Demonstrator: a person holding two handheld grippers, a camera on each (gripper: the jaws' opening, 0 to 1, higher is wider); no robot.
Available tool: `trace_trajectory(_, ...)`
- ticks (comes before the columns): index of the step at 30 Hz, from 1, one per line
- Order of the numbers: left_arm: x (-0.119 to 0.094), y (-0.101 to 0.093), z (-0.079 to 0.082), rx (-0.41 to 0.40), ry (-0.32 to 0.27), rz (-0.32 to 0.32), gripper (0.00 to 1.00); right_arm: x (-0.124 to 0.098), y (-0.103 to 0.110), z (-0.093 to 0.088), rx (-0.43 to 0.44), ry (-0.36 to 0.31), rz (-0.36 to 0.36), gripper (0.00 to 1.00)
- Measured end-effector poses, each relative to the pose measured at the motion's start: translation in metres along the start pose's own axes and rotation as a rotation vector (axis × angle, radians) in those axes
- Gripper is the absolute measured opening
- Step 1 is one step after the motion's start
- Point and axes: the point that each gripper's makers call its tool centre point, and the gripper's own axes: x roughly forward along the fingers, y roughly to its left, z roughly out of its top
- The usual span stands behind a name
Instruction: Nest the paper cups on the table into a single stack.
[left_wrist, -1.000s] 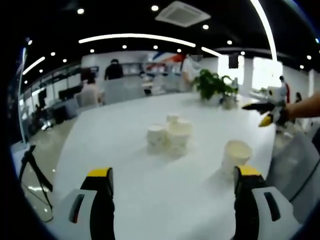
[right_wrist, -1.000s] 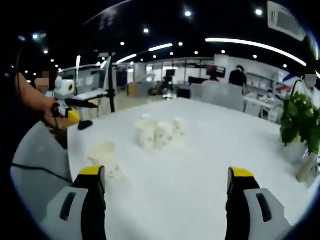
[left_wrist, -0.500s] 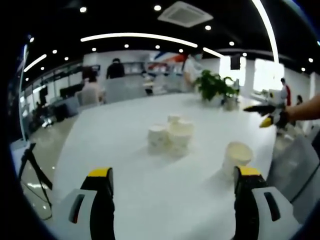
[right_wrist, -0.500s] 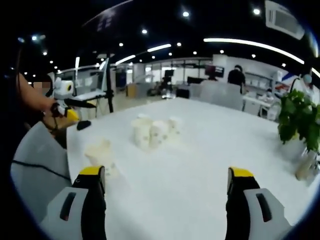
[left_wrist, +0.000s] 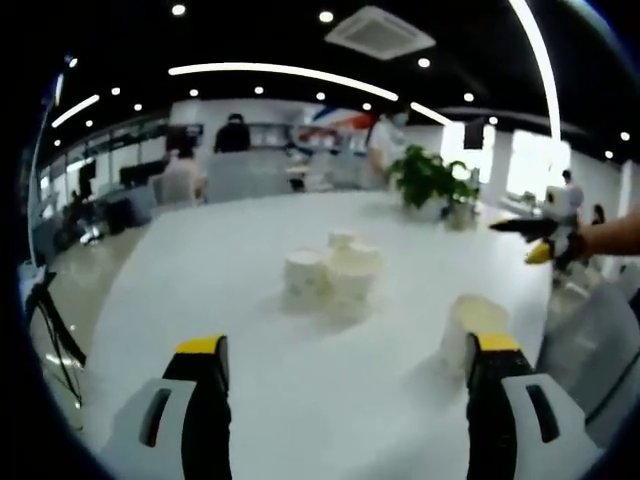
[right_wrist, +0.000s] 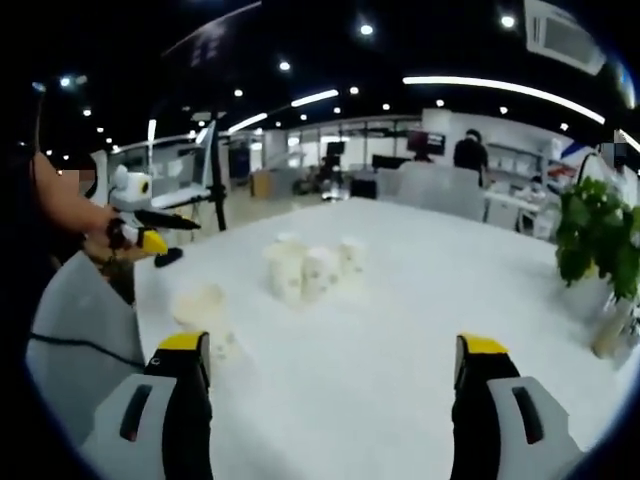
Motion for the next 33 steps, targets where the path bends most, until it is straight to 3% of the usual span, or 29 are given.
trace_trajectory(3,0.005,-0.004,-0.003,0.005,0.018,-0.02,0.95,0.0,0.003,0.006,-0.005,-0.01,0.008,1.0)
trace_trajectory(15,0.04,-0.011,0.01,0.012,0.02,-0.065,0.94,0.009,0.013,0.008,-0.027,0.0,0.039,1.0)
trace_trajectory(24,0.063,-0.006,0.008,-0.028,0.031,-0.032,0.94,0.011,0.009,0.006,-0.009,-0.002,0.028,1.0)
trace_trajectory(33,0.083,-0.008,0.012,-0.023,0.042,-0.047,0.89,0.009,0.006,0.002,0.014,-0.006,0.014,1.0)
